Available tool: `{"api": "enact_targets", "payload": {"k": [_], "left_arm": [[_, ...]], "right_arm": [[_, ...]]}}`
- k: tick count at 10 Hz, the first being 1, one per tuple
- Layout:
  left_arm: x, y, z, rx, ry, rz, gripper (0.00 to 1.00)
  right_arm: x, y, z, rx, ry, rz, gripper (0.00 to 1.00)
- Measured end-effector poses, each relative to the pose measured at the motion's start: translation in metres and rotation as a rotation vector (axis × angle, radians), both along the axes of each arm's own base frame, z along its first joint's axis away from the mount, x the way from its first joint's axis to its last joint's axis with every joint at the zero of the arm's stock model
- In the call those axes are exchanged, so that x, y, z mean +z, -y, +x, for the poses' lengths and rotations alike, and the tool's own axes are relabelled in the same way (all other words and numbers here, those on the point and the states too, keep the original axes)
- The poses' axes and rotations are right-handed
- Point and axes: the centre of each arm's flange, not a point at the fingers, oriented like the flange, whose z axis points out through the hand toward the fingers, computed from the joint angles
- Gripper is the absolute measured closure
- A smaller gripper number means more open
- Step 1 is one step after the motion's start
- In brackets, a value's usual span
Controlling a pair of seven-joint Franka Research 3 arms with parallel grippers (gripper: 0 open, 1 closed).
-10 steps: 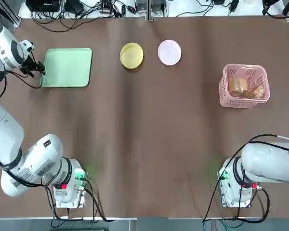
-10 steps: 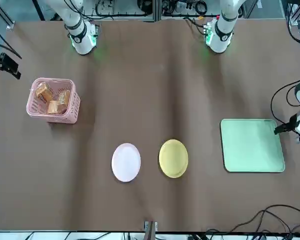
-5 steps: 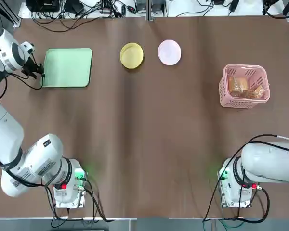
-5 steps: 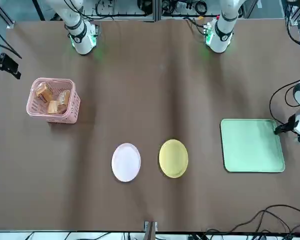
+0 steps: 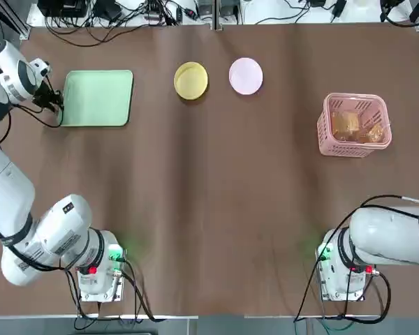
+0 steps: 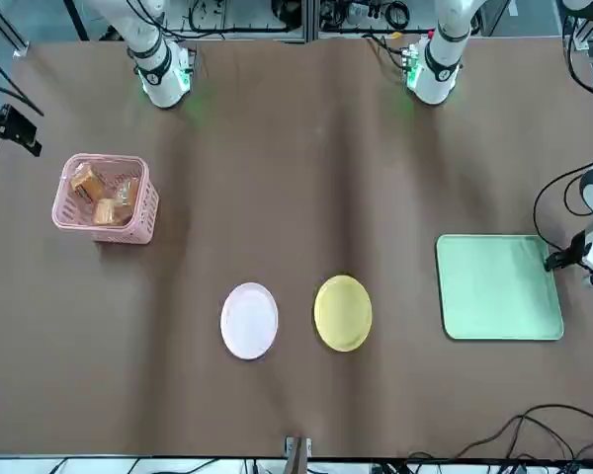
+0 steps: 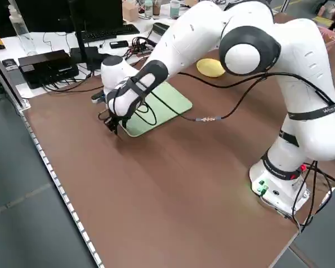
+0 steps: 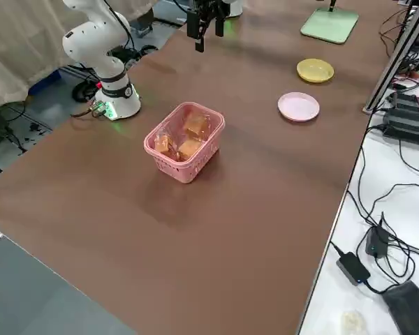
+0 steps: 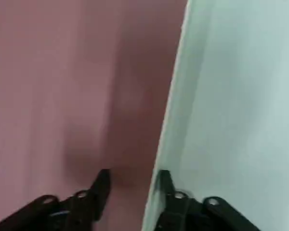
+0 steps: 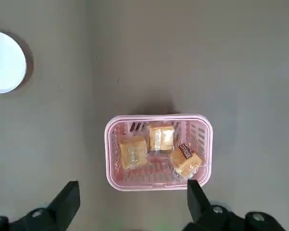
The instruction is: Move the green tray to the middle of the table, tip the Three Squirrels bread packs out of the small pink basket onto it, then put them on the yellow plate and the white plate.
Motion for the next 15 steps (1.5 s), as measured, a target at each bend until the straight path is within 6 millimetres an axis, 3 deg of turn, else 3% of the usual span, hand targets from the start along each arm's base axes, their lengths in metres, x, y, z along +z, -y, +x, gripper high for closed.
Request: {"api": "enact_targets", "payload": {"k": [2,5,9,12,13,15], "left_arm": [[0.003,0.004,0.003,-0.006,0.003,-0.003,0.90],[0.002,0.012,-0.008,-0.018,-0.017,-0.011,0.91],[0.009,0.052,-0.081,-0.058,-0.116,-0.039,0.92],[0.024,0.045,-0.155,-0.174,-0.161,-0.050,0.92],[0.025,0.045,-0.169,-0.199,-0.175,-0.059,0.92],[0.024,0.061,-0.168,-0.246,-0.198,-0.079,0.92]], "right_arm": [[0.000,0.000,0.000,0.000,0.001,0.000,0.01],[0.000,0.000,0.000,-0.001,0.003,0.000,0.01],[0.000,0.000,0.000,0.000,0.003,0.000,0.01],[0.000,0.000,0.000,0.000,0.003,0.000,0.01],[0.000,0.000,0.000,0.000,0.003,0.000,0.01],[0.000,0.000,0.000,0.000,0.003,0.000,0.01]]}}
